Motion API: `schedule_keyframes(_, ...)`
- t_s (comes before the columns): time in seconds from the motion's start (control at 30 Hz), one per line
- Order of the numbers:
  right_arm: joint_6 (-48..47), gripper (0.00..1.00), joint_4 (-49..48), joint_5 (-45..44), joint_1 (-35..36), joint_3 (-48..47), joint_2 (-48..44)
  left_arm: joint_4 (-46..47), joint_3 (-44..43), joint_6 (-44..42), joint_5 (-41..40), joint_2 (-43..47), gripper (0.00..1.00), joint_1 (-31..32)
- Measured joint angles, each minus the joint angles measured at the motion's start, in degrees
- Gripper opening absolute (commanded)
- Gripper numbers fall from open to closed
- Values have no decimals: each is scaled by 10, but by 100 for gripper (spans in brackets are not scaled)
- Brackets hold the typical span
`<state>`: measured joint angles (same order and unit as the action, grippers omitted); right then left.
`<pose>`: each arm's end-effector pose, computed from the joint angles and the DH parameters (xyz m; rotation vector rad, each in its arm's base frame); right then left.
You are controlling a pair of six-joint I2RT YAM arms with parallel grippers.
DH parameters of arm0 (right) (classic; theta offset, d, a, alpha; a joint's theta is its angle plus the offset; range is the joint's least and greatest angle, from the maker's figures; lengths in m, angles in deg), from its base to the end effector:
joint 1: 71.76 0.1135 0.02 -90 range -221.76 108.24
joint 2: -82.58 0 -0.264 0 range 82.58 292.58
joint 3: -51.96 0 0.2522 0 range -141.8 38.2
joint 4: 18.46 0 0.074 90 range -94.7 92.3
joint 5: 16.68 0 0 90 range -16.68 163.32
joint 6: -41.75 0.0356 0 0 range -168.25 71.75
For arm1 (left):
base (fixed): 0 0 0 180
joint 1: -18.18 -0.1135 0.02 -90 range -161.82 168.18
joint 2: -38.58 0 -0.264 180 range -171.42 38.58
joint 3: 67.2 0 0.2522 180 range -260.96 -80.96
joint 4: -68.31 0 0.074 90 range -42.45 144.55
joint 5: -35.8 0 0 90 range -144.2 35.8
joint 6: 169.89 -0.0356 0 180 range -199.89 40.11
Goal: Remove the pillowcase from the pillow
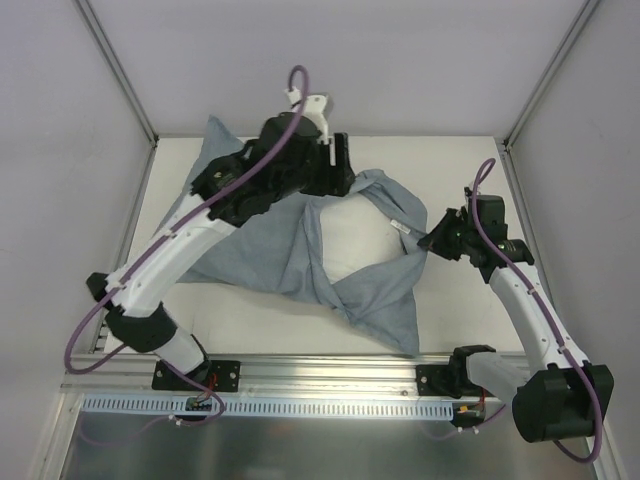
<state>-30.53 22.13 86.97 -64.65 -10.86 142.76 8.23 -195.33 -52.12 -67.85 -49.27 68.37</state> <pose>0.2235 0.0363 0.2874 0.0773 2.2570 0.5002 0.2015 -0.2287 0.5036 0.2194 1.9550 -0.6843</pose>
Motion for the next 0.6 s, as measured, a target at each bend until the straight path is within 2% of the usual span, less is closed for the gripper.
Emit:
schedule_keyframes(0.1, 0, 1, 3, 1, 0, 0, -1, 1, -44, -10, -2, -86, 64, 34)
schedule_keyframes(0.17, -2, 1, 7, 1, 0, 0, -5, -1, -59, -12, -1, -142, 69, 44)
schedule_keyframes(0.27, -4, 1, 12, 1, 1, 0, -15, -19, -62, -12, -5, -224, 83, 49)
schedule_keyframes(0.3, -4, 1, 14, 1, 1, 0, -19, -25, -60, -10, -8, -240, 91, 49)
schedule_keyframes(0.33, -4, 1, 15, 1, 1, 0, -22, -33, -56, -7, -16, -258, 93, 50)
schedule_keyframes(0.6, -4, 1, 23, 2, 2, 0, -32, -47, -46, 5, -78, -282, 99, 62)
